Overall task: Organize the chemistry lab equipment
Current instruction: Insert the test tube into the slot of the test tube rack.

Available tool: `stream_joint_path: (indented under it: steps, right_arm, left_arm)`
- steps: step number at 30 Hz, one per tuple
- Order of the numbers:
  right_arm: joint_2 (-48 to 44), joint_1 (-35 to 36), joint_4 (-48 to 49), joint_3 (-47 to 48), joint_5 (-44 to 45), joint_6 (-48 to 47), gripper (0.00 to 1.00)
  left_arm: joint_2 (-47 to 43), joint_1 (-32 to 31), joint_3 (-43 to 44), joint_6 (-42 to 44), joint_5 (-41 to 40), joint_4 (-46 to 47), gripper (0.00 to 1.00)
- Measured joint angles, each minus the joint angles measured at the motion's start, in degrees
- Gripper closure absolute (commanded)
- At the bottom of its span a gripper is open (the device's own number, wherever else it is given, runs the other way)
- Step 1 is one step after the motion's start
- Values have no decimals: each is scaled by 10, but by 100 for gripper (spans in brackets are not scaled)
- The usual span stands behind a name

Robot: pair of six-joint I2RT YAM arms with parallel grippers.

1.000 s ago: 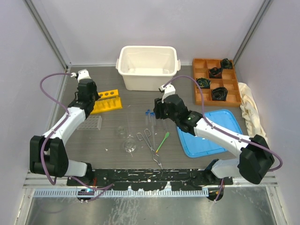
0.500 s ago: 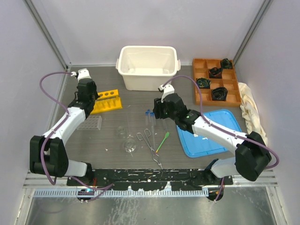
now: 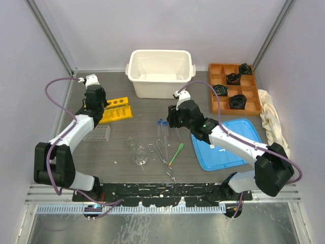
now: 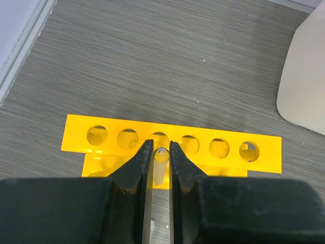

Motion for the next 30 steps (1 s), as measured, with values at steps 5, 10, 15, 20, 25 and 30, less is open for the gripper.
stream_joint_path:
  steps: [5,10,15,20,25,30]
  right_arm:
    - [5,-3,2,0,-5,0,49]
    - [15,-4,4,0,-13,0,49]
    - [20,-5,5,0,-18,0,49]
    - [22,-5,9,0,-22,0,49]
    - [22,-5,9,0,-24,0,49]
    - [22,-5,9,0,-25,0,49]
  left_arm:
    - [1,0,0,0,0,2,100]
    - [-2,0,-1,-2,0,0,100]
    - [-22,0,-6,-3,0,-11,100]
    - [-34,0,-6,-3,0,-13,100]
    - [-34,0,-7,-3,0,-13,100]
    - [-34,0,-14,-3,0,-13,100]
